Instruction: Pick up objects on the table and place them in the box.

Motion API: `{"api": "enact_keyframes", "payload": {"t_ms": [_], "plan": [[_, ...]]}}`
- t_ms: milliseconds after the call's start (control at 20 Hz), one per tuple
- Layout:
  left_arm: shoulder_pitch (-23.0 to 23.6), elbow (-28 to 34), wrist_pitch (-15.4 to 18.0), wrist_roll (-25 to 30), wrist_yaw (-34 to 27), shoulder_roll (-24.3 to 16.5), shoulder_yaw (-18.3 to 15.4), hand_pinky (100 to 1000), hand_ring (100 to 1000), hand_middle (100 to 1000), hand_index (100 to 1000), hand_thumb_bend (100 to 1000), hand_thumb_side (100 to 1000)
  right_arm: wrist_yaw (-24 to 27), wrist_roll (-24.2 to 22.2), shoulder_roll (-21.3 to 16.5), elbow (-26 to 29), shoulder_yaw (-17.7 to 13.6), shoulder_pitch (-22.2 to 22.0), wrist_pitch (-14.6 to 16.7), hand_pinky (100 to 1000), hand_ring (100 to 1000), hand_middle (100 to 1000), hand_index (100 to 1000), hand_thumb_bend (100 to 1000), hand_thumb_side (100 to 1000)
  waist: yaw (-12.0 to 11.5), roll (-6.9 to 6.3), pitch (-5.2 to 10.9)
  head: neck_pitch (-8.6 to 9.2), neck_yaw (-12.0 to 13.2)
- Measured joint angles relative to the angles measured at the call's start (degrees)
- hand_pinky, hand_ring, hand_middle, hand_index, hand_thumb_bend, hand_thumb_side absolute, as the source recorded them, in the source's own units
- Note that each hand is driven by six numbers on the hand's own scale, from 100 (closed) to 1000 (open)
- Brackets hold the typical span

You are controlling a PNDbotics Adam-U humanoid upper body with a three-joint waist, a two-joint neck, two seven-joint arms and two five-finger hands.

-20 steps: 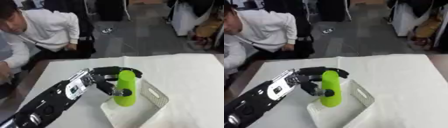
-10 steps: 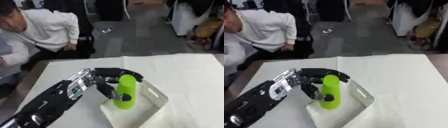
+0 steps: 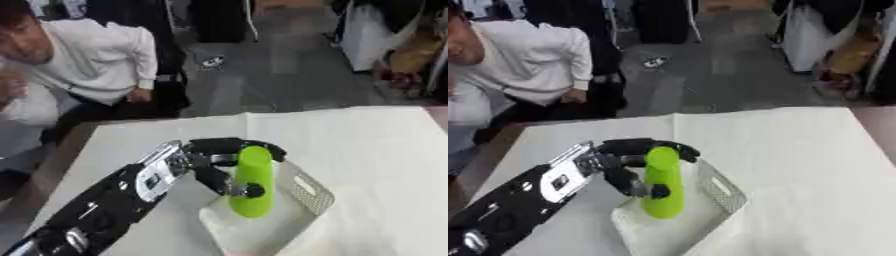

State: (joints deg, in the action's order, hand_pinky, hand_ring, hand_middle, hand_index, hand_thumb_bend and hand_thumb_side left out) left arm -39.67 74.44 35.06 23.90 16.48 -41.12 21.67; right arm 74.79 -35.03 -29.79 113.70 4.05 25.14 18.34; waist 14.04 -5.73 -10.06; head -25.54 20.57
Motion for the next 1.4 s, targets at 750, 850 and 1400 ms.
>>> {"api": "enact_keyframes", "payload": {"t_ms": [750, 850, 1400], "plan": [[0.18, 0.52, 8.26, -16.18, 4.03, 0.51, -0.79, 100, 100, 113, 382, 100, 686, 0.64, 0.2, 0.0, 0.0, -0.33, 0.41, -0.2, 200, 317, 512, 618, 100, 640, 0.23, -0.14, 0.0, -0.45, -0.92], [0.39, 0.56, 8.41, -18.07, 3.79, 0.51, -0.84, 100, 100, 100, 381, 100, 670, 0.63, 0.19, 0.0, 0.0, -0.33, 0.41, -0.19, 200, 316, 512, 618, 100, 641, 0.1, -0.14, 0.0, -0.45, -0.92], [14.36, 22.26, -0.32, -31.58, -13.25, -1.25, -6.48, 100, 150, 440, 573, 100, 681, -1.4, 0.05, -0.49, 0.0, -0.34, -1.67, 1.0, 182, 300, 514, 620, 100, 639, -3.18, 0.9, 0.01, 14.6, -2.96]]}}
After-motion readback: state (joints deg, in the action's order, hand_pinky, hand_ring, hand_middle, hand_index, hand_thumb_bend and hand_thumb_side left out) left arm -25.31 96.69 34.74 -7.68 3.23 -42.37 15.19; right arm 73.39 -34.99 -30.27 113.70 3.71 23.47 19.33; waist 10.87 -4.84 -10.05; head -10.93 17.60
